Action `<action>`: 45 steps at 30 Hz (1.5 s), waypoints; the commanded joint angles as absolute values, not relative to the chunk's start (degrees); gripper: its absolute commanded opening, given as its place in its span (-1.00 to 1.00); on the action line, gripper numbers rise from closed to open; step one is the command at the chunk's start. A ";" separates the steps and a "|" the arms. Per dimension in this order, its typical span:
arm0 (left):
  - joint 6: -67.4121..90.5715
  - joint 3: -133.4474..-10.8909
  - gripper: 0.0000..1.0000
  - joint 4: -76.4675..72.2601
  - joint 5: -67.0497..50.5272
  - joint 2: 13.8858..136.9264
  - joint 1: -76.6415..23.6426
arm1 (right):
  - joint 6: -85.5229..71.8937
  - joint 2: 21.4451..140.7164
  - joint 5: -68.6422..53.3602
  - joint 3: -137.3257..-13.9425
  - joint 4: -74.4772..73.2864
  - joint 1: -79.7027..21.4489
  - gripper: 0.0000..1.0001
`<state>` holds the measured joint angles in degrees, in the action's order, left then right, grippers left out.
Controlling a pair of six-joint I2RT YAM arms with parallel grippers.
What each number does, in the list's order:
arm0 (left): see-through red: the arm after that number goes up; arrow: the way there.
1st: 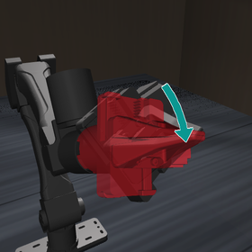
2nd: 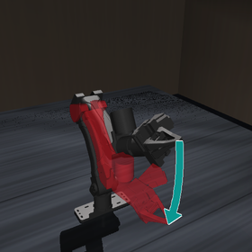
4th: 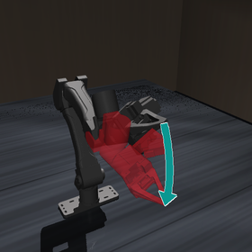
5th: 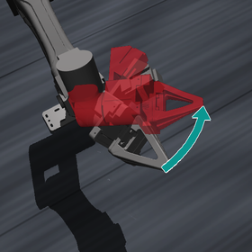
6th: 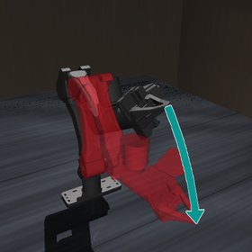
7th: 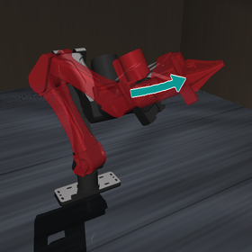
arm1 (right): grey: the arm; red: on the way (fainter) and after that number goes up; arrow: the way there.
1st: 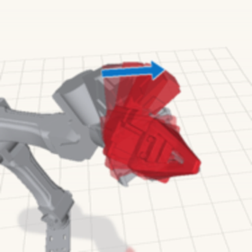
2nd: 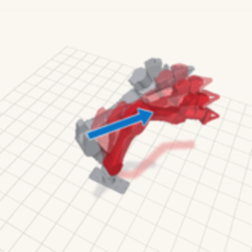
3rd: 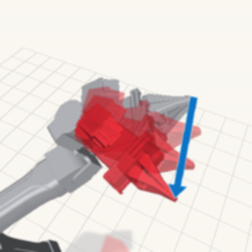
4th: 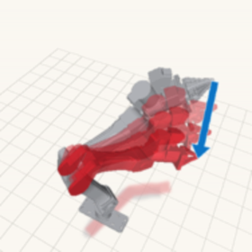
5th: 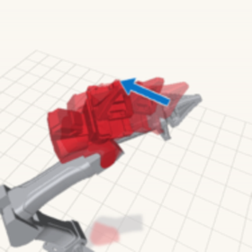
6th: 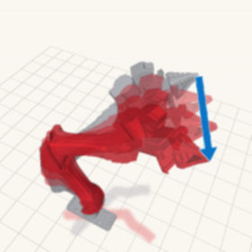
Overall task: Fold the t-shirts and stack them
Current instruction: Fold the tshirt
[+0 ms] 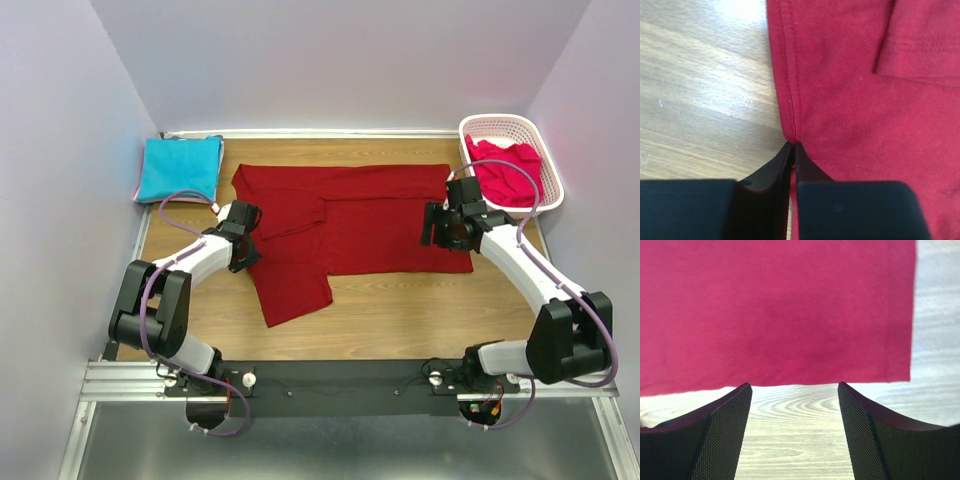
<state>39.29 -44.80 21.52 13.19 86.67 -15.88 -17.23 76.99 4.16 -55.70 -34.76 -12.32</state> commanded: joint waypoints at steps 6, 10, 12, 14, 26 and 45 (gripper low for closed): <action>38.06 -42.10 -1.00 23.38 10.81 81.92 -16.44 | -25.40 78.92 14.24 -49.93 -35.33 -8.45 0.36; 37.27 -40.87 -1.00 22.06 9.58 80.16 -16.44 | -27.15 80.41 10.55 -47.20 -34.72 -2.03 0.30; 36.65 -40.69 -1.00 21.45 9.67 79.63 -16.43 | -28.30 81.12 10.46 -46.85 -34.63 -0.27 0.27; 36.13 -40.08 -1.00 21.27 10.11 78.67 -16.35 | -29.18 82.44 12.30 -46.76 -34.45 1.22 0.15; 35.07 -38.94 -1.00 19.95 10.28 76.47 -16.35 | -31.11 84.99 12.22 -46.06 -31.73 6.68 0.05; 35.86 -38.14 -1.00 20.13 10.20 74.80 -16.26 | -32.87 87.63 8.17 -41.22 -26.89 8.61 -0.46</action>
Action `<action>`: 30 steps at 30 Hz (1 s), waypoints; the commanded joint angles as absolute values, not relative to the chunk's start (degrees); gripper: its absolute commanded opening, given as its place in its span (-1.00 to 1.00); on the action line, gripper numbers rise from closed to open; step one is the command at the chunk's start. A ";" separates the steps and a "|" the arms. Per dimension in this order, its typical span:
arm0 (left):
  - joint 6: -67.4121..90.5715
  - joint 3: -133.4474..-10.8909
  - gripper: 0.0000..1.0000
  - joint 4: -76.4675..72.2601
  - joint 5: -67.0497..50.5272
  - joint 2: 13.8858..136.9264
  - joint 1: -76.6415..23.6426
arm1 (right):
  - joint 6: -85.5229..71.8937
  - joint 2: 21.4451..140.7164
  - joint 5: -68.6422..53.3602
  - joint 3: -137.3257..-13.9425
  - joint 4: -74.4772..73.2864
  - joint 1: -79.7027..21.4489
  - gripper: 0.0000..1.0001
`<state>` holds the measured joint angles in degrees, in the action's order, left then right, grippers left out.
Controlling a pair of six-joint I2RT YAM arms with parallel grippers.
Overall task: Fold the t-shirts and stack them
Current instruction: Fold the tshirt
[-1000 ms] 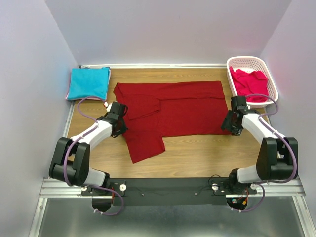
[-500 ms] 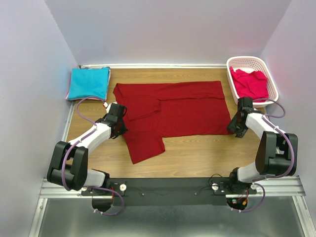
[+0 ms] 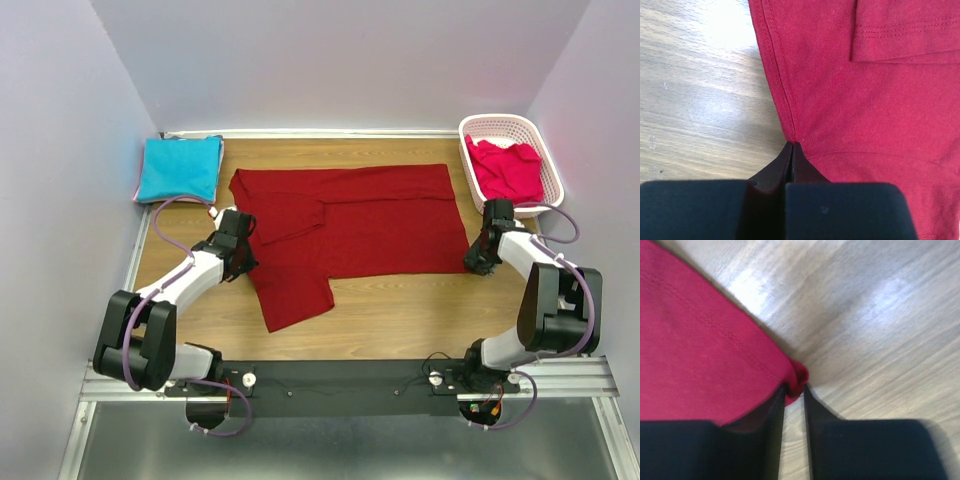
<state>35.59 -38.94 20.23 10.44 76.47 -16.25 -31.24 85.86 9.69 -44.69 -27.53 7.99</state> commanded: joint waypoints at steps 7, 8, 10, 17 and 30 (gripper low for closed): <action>38.49 -37.44 -1.00 24.68 7.74 69.62 -14.94 | -34.36 78.77 7.74 -39.02 -31.54 8.96 -0.99; 39.02 -37.35 -1.00 25.48 7.65 68.65 -14.94 | -34.54 77.62 7.56 -39.11 -32.42 8.96 -0.99; 40.16 -37.61 -1.00 27.93 7.30 65.41 -14.94 | -34.89 74.98 7.12 -39.55 -34.88 8.96 -0.99; 38.06 -39.72 -1.00 28.92 3.26 62.14 -11.26 | -33.84 71.10 8.17 -45.34 -36.91 9.14 -0.99; 31.29 -50.71 -1.00 24.00 1.76 77.60 -4.13 | -32.87 90.24 7.03 -61.51 -31.38 9.14 -0.99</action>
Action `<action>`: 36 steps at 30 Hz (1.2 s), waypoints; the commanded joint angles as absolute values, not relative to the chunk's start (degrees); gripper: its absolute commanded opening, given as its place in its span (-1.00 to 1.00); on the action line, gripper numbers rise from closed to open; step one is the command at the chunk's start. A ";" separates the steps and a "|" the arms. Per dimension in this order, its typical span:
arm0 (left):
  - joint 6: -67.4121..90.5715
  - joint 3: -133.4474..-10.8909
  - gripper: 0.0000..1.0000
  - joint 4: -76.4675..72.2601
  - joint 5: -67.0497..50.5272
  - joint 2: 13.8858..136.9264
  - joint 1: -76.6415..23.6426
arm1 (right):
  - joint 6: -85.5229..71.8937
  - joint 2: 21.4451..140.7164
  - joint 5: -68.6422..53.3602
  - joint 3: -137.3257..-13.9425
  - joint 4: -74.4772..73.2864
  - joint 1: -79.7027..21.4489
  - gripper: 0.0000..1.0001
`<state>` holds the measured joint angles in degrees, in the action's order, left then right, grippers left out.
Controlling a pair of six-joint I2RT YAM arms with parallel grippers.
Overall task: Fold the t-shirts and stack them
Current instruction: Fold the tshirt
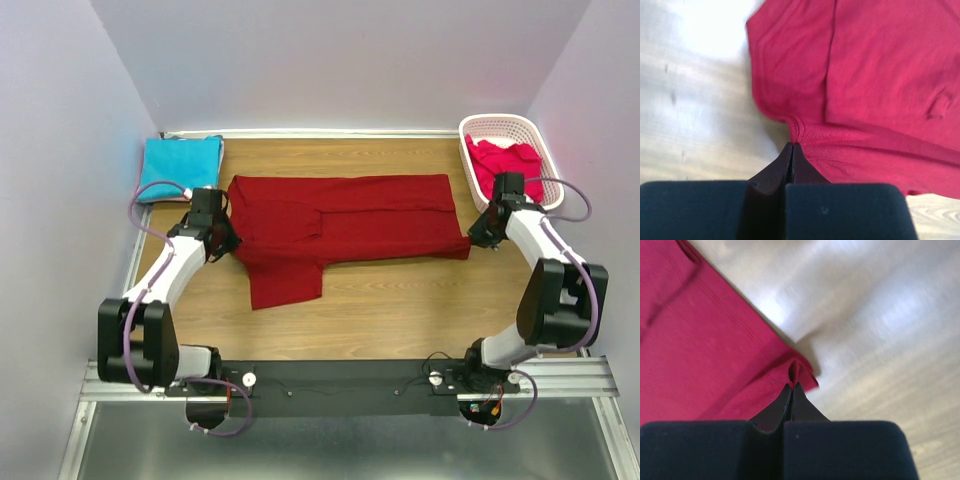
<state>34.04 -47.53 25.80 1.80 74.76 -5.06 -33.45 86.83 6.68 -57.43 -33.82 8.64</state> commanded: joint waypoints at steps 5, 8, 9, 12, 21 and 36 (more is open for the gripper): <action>30.06 -54.49 -1.00 23.64 2.29 82.79 -3.87 | -31.90 94.57 4.75 -66.62 -30.68 9.14 -0.99; 29.62 -56.15 -1.00 23.73 3.07 84.63 -3.78 | -31.29 96.24 4.04 -67.76 -30.15 9.05 -0.99; 29.62 -56.42 -1.00 23.73 3.42 85.07 -3.78 | -31.03 96.68 3.96 -68.29 -30.06 8.88 -0.99; 29.88 -56.95 -1.00 23.20 3.87 87.18 -3.60 | -30.50 98.26 4.65 -69.52 -29.71 8.44 -0.99; 30.50 -57.04 -1.00 21.18 5.80 90.79 -3.34 | -28.30 102.30 6.59 -73.03 -29.27 6.42 -0.99; 30.85 -58.18 -1.00 20.04 6.68 93.25 -3.25 | -28.13 107.40 11.34 -74.00 -27.86 5.36 -0.99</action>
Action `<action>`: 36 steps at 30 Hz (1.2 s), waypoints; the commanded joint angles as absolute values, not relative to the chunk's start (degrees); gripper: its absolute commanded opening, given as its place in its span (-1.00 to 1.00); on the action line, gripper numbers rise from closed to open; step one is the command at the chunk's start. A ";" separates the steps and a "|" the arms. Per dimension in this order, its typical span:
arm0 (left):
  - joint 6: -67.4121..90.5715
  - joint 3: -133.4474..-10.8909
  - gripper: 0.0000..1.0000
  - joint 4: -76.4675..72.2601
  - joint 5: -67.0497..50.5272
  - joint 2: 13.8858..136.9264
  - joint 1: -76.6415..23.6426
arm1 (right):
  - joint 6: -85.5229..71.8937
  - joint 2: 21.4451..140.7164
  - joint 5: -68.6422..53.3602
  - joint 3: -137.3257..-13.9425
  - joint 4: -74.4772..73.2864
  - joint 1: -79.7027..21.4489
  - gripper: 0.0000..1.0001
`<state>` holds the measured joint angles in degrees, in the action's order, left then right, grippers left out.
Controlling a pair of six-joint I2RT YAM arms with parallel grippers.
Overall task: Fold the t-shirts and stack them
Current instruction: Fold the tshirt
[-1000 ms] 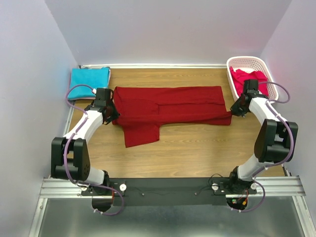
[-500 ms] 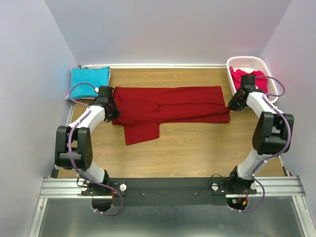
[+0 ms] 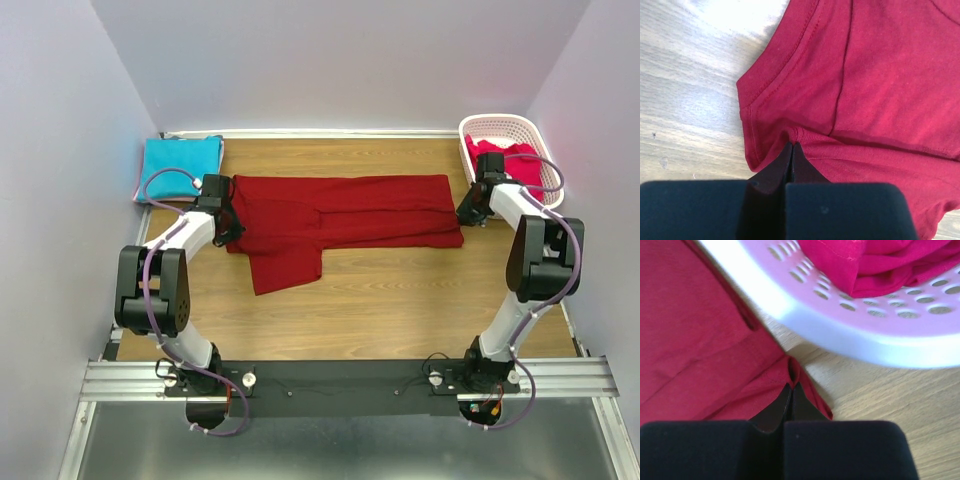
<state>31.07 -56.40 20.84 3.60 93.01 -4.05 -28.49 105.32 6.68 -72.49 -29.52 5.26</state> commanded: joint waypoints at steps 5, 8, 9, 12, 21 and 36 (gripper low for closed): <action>31.03 -60.46 -1.00 21.18 7.12 92.90 -3.08 | -27.86 108.98 12.13 -74.09 -27.25 5.36 -0.99; 31.03 -61.43 -1.00 21.36 7.21 93.16 -3.08 | -27.69 109.25 12.04 -74.18 -26.90 5.36 -0.99; 31.03 -62.04 -1.00 21.44 7.29 93.43 -3.08 | -27.60 109.42 12.04 -74.27 -26.89 5.36 -0.99; 31.11 -62.67 -1.00 21.53 7.38 94.57 -3.16 | -27.33 109.60 12.04 -74.53 -26.72 5.36 -0.99; 31.38 -62.93 -1.00 20.39 8.44 97.65 -3.08 | -26.98 108.99 10.99 -75.41 -26.46 5.27 -0.99; 31.82 -63.72 -1.00 20.21 9.32 97.82 -3.08 | -26.54 107.41 10.81 -75.76 -26.28 5.10 -0.99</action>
<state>31.44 -63.29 20.75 5.43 97.51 -3.92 -27.38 108.44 8.25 -74.02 -27.81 5.17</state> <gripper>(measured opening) 0.008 0.012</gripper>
